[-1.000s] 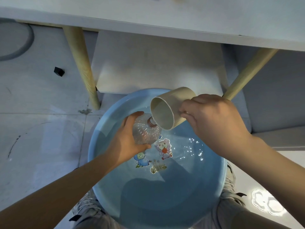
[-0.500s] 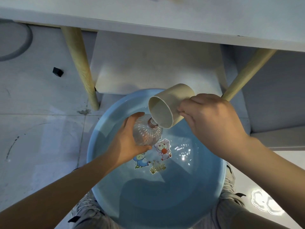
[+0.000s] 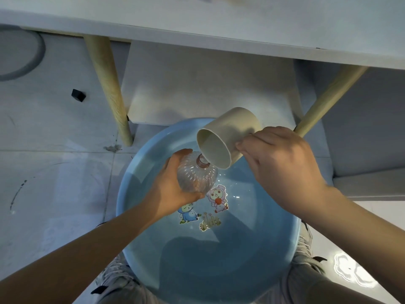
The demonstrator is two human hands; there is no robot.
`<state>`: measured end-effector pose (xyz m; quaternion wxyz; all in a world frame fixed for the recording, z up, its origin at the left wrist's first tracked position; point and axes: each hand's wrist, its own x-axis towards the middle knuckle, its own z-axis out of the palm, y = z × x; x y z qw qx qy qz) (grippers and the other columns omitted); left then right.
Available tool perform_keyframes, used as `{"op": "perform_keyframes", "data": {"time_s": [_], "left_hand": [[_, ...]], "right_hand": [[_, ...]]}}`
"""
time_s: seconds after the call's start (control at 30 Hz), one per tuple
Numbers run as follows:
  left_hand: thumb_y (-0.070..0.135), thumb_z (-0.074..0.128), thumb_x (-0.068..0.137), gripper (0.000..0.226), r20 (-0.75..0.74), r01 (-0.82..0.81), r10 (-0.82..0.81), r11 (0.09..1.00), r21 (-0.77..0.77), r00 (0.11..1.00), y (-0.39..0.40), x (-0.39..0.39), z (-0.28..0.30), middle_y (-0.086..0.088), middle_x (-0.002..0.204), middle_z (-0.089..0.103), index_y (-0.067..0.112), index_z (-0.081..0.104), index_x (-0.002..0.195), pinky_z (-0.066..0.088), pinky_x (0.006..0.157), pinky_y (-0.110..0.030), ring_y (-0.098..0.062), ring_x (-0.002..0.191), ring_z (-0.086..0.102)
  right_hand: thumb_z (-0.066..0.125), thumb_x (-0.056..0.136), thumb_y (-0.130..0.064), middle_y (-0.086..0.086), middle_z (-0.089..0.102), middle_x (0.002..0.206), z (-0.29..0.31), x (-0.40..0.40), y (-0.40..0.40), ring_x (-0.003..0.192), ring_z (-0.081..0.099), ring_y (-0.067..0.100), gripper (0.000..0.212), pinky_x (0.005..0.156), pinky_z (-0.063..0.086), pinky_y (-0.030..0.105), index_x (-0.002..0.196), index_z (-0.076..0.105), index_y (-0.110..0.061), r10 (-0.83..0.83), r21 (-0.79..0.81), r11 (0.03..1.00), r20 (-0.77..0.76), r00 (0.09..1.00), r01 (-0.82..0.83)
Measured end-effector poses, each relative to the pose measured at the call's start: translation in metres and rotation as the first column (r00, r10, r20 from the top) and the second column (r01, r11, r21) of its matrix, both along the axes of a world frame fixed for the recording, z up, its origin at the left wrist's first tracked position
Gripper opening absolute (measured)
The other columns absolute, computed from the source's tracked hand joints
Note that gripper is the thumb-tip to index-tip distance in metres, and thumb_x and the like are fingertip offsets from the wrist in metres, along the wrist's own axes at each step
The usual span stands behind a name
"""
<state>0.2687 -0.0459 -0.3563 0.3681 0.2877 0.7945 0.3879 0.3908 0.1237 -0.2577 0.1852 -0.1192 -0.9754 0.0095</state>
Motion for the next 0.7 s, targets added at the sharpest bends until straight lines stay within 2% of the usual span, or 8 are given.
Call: {"op": "perform_keyframes", "data": {"time_s": [0.1, 0.23, 0.5, 0.7], "left_hand": [[0.023, 0.090, 0.057, 0.100, 0.000, -0.003, 0.003, 1.000, 0.005, 1.000, 0.0003, -0.0012, 0.0010, 0.010, 0.136, 0.043, 0.036, 0.031, 0.136, 0.033, 0.082, -0.008, -0.007, 0.117, 0.043], [0.023, 0.091, 0.057, 0.099, -0.004, -0.007, 0.007, 1.000, 0.013, 1.000, 0.0004, -0.0016, 0.0011, 0.010, 0.135, 0.044, 0.037, 0.032, 0.135, 0.035, 0.087, -0.013, -0.008, 0.119, 0.045], [0.024, 0.091, 0.056, 0.100, 0.002, -0.002, 0.002, 1.000, 0.029, 1.000, 0.0014, -0.0019, 0.0016, 0.010, 0.136, 0.043, 0.035, 0.032, 0.136, 0.039, 0.096, -0.024, -0.010, 0.121, 0.045], [0.023, 0.091, 0.056, 0.099, -0.014, 0.003, -0.003, 1.000, 0.029, 1.000, 0.0010, -0.0018, 0.0009, 0.010, 0.134, 0.043, 0.036, 0.033, 0.135, 0.037, 0.091, -0.018, -0.007, 0.117, 0.045]], "right_hand": [[0.077, 0.052, 0.015, 0.007, 0.054, 0.056, -0.0024, 0.0011, 0.0006, 0.053, 0.052, 0.030, 0.029, 0.059, 0.038, 0.033, 0.064, 0.064, -0.007, 0.000, 0.006, 1.000, -0.032, 0.999, 0.000], [0.077, 0.055, 0.015, 0.008, 0.058, 0.059, -0.0031, 0.0026, 0.0035, 0.055, 0.054, 0.030, 0.027, 0.058, 0.040, 0.037, 0.066, 0.066, -0.007, 0.019, 0.001, 1.000, -0.062, 0.998, -0.019], [0.077, 0.063, 0.010, 0.007, 0.063, 0.062, -0.0019, 0.0023, 0.0060, 0.056, 0.055, 0.029, 0.020, 0.062, 0.038, 0.035, 0.067, 0.068, -0.007, 0.080, -0.031, 0.996, -0.127, 0.989, -0.084], [0.077, 0.062, 0.012, 0.008, 0.061, 0.062, -0.0007, 0.0027, 0.0050, 0.058, 0.056, 0.030, 0.021, 0.056, 0.045, 0.038, 0.067, 0.067, -0.006, 0.107, -0.034, 0.993, -0.123, 0.987, -0.112]]}}
